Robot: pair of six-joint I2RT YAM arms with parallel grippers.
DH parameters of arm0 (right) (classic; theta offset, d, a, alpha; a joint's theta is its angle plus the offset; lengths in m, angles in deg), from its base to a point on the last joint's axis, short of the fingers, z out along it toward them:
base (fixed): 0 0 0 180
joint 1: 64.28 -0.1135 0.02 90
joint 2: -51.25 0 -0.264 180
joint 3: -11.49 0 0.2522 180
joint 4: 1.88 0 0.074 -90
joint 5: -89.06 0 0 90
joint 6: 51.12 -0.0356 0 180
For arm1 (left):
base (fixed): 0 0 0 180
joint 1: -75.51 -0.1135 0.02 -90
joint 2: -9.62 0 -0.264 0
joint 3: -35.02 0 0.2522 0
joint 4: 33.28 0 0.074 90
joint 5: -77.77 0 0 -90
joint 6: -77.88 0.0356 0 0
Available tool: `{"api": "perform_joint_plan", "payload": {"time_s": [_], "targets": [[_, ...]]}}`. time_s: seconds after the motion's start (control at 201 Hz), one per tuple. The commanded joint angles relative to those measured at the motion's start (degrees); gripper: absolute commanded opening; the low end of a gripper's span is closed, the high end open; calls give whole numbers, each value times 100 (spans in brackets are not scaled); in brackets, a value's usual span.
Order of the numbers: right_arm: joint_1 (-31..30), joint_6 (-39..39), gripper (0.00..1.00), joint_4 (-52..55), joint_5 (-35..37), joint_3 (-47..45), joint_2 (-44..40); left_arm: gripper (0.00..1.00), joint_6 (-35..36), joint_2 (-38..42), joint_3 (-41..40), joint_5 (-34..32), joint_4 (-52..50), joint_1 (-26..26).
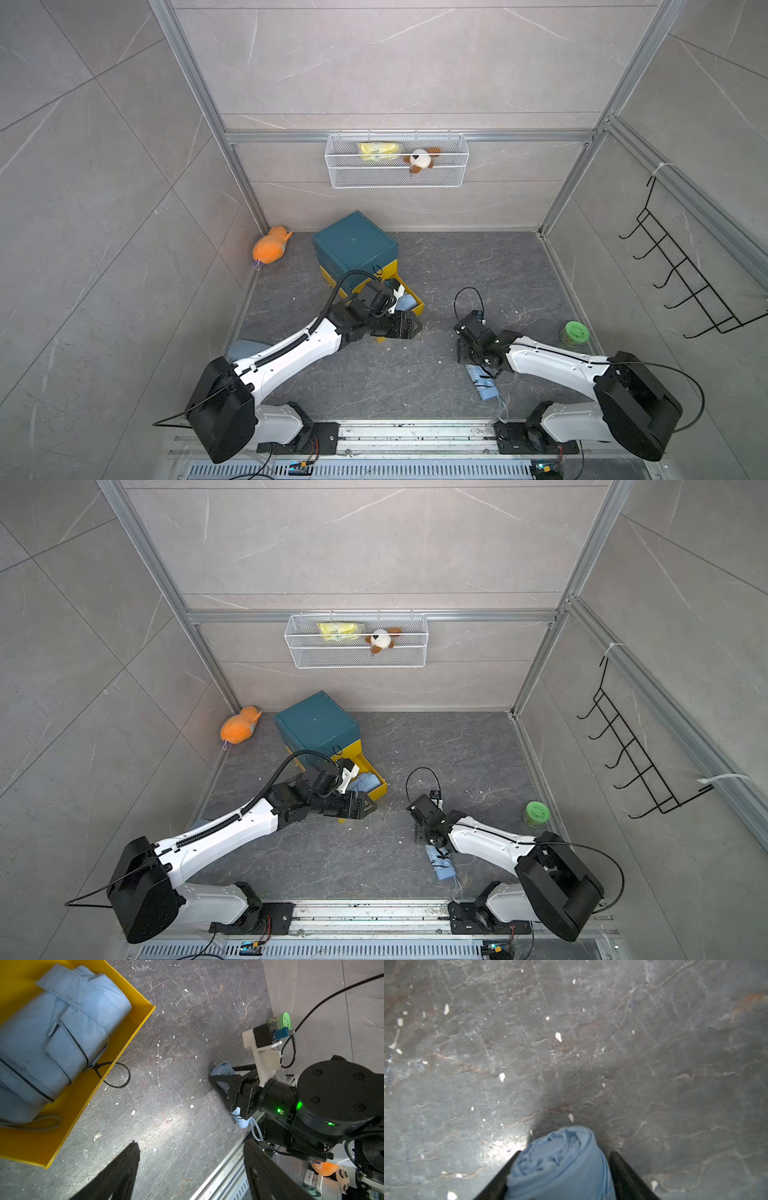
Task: Place the umbrella in the drawer by color
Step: Pick up the umbrella from the center of the board, then place the umbrella in the drawer.
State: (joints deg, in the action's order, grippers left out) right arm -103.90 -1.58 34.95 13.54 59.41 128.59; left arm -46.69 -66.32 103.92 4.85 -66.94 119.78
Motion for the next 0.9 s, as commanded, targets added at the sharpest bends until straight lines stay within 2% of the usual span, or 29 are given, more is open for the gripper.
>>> {"api": "perform_joint_plan", "payload": {"time_s": [0.0, 0.105, 0.194, 0.413, 0.622, 0.891], "targets": [[6, 28, 49, -88, -203, -58, 49, 82, -74, 209, -22, 77, 92, 28], [6, 64, 35, -109, -291, -15, 71, 82, -74, 245, -19, 70, 58, 20], [2, 116, 30, -119, -355, 36, 29, 82, -48, 284, 11, 26, -16, 12], [1, 205, 29, -217, -655, 509, -49, 82, 162, 543, 16, 9, -137, 11], [-1, 193, 29, -528, -1255, 1382, 196, 83, -22, 944, -674, 330, 675, 11], [-15, -67, 29, -961, -1944, 2502, 651, 84, -347, 768, -1093, 66, 1512, 80]]}}
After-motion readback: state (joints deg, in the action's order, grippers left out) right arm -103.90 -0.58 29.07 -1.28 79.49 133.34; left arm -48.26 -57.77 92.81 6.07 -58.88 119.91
